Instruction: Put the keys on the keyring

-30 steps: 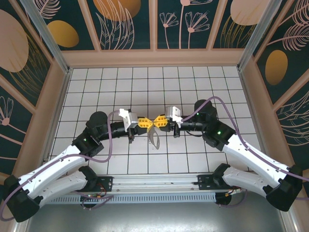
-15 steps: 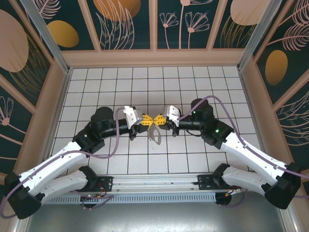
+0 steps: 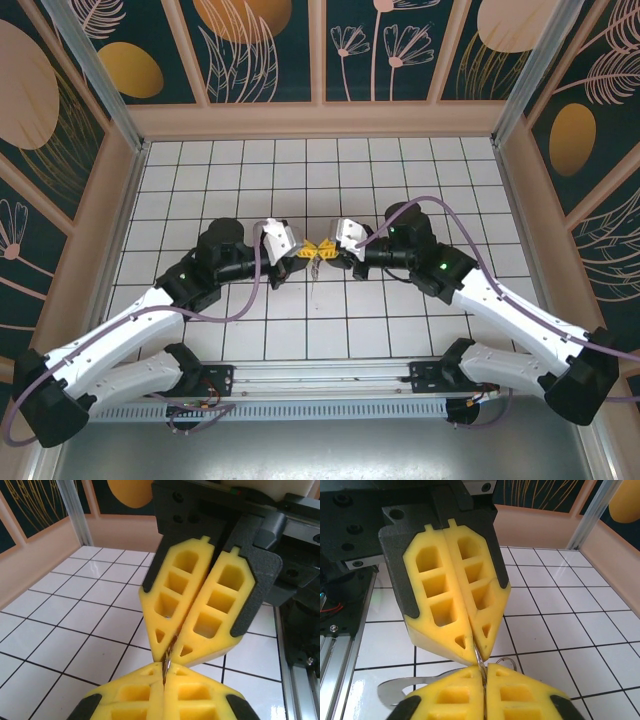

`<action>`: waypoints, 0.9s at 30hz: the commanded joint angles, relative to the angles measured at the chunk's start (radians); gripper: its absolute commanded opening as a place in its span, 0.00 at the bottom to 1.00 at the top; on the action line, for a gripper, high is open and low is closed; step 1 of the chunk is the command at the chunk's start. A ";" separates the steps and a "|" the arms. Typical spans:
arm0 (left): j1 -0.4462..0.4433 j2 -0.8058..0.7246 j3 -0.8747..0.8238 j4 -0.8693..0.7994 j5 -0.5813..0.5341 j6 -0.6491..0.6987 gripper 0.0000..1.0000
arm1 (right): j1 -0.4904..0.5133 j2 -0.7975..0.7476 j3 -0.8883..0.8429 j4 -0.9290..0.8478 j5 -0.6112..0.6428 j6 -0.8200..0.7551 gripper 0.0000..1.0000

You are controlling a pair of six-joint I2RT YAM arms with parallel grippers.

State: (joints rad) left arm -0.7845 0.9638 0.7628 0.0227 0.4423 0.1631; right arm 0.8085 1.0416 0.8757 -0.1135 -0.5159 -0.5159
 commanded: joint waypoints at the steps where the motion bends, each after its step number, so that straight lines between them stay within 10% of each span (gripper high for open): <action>1: -0.009 -0.044 -0.036 0.173 0.046 -0.067 0.00 | 0.024 -0.029 -0.021 0.062 -0.025 0.007 0.15; 27: -0.008 -0.095 -0.104 0.251 -0.005 -0.113 0.00 | 0.024 -0.048 -0.025 0.104 0.012 0.033 0.00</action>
State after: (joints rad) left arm -0.7860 0.8711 0.6411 0.2584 0.4721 0.0586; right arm 0.8265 1.0027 0.8543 -0.0483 -0.5499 -0.4847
